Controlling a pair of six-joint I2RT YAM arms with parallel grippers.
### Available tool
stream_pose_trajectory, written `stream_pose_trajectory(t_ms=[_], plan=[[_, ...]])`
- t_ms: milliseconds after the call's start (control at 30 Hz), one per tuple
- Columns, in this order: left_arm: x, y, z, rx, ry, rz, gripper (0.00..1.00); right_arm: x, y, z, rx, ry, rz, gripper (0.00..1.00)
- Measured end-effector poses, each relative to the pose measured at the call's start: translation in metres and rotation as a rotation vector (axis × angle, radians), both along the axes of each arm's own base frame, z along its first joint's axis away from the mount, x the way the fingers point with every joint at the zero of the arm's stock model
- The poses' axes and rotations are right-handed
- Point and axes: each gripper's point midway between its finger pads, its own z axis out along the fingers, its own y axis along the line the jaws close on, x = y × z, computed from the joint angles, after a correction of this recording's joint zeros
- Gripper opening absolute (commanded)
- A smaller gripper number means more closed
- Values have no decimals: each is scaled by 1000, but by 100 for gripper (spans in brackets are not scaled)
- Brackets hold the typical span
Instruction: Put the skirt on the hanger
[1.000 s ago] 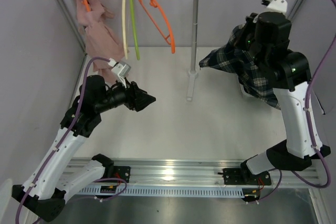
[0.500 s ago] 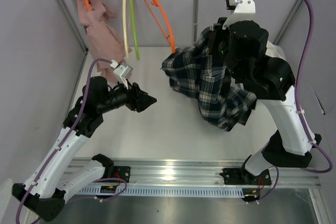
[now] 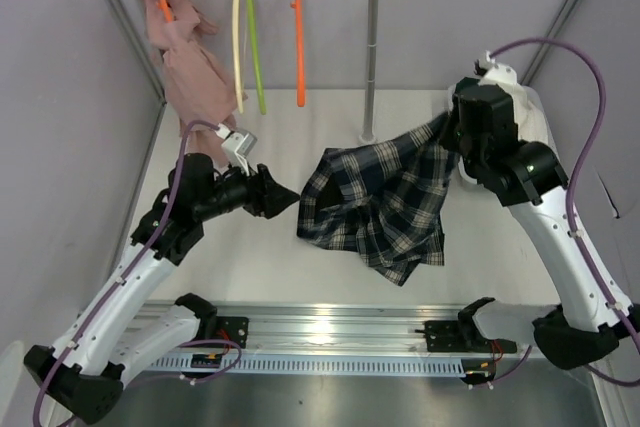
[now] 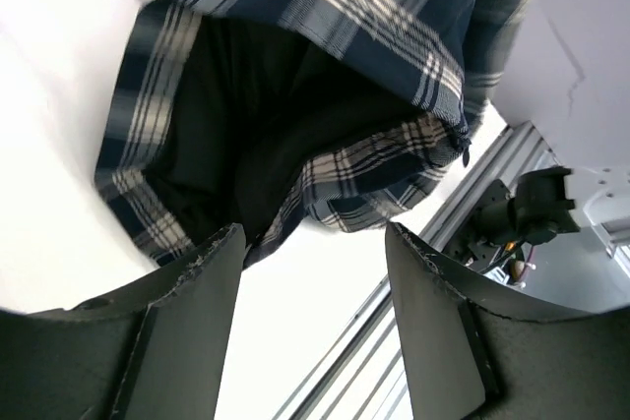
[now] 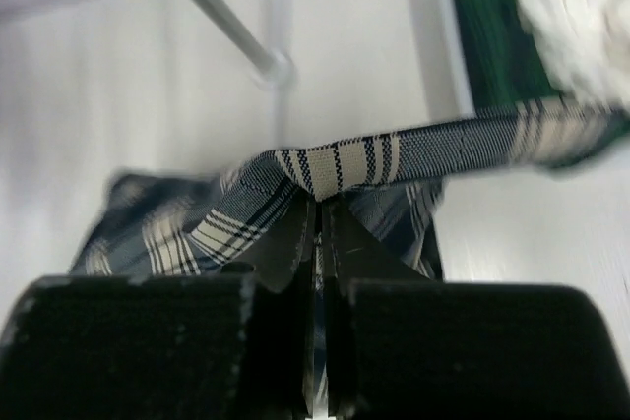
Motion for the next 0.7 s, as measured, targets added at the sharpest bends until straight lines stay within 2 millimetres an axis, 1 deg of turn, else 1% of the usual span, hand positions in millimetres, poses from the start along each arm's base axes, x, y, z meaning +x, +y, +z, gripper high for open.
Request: stream_pose_trajectory(t_ms=[33,67,100,133,167,200,267,333,367,400,500,600,700], plan=[[1,0,-7,0,16,8,65,-4,-13,-27,6,55,-32,0],[1,-1,-13,-4,30,13,65,-7,-23,-51,17,103,-57,2],[2,-1,-23,-6,53,20,64,-11,-31,-76,35,144,-81,8],[2,-1,-34,-6,83,28,64,-16,-37,-97,40,190,-97,27],[3,-2,-45,-4,109,34,64,-21,-42,-121,54,244,-118,32],[3,-2,-56,-3,139,43,64,-26,-45,-145,62,296,-136,35],[4,-2,-76,6,193,62,64,-35,-48,-180,70,380,-152,47],[8,-1,-92,17,228,92,64,-42,-48,-202,73,437,-158,55],[11,0,-100,23,244,111,64,-44,-46,-207,78,451,-157,58],[13,1,-108,28,258,131,64,-45,-44,-208,83,453,-155,60],[22,5,-127,39,298,197,64,-45,-28,-203,84,432,-117,64],[36,5,-140,44,327,251,65,-47,3,-195,67,415,-36,64],[51,6,-157,61,360,316,65,-46,49,-191,35,411,65,64]])
